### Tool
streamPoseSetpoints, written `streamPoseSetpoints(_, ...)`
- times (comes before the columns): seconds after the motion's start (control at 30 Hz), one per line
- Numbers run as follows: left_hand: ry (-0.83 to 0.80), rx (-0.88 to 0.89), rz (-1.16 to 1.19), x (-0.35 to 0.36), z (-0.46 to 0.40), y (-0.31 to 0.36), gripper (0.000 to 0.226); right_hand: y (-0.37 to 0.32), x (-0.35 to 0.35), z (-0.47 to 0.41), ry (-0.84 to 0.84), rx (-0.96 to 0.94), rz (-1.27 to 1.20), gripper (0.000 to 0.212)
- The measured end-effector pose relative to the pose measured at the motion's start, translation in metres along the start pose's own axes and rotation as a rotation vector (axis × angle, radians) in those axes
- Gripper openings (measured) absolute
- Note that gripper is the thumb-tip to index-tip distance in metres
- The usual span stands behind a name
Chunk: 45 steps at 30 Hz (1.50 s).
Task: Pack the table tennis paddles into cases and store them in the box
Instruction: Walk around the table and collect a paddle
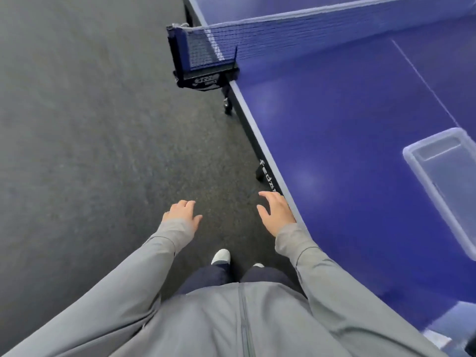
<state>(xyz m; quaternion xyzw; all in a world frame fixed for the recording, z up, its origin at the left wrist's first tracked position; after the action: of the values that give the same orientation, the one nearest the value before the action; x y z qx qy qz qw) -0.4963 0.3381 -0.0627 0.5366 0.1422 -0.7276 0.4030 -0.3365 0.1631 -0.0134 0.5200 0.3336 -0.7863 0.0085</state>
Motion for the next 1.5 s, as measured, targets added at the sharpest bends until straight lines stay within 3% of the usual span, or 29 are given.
streamPoseSetpoints(0.17,-0.039,-0.201,0.061,0.0,-0.001,-0.059,0.051,-0.034,0.058,-0.035,-0.275,-0.063,0.141,0.044)
streamPoseSetpoints(0.4,-0.163,-0.331,-0.017,-0.009,-0.032,-0.11,0.047,-0.061,0.111,-0.104,-0.596,-0.189,0.588,0.045)
streamPoseSetpoints(0.7,-0.09,-0.452,0.064,-0.075,-0.124,-0.167,0.048,-0.143,0.13,-0.229,-0.576,-0.266,0.676,0.046)
streamPoseSetpoints(0.83,-0.005,-0.507,0.131,-0.104,-0.166,-0.205,0.049,-0.212,0.156,-0.259,-0.579,-0.39,0.671,0.048)
streamPoseSetpoints(1.03,-0.009,-0.535,0.131,-0.132,-0.231,-0.282,0.046,-0.318,0.214,-0.303,-0.596,-0.517,0.686,0.049)
streamPoseSetpoints(1.33,-0.076,-0.472,0.013,-0.206,-0.351,-0.42,0.05,-0.434,0.236,-0.405,-0.456,-0.236,0.639,0.046)
streamPoseSetpoints(1.5,-0.044,-0.457,0.012,-0.258,-0.43,-0.456,0.055,-0.471,0.235,-0.459,-0.398,-0.102,0.568,0.046)
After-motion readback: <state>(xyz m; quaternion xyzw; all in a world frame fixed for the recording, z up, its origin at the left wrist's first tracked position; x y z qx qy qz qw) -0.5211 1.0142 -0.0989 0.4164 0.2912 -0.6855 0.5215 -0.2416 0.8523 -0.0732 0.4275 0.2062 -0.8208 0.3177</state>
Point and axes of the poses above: each hand's wrist, its own z-axis away from the middle knuckle, its own x-axis out of the palm, y = z × x, the point moved 7 cm from there along -z, towards the middle knuckle, and after that the axes turned 14 degrees about y, right-handed, at the moved point
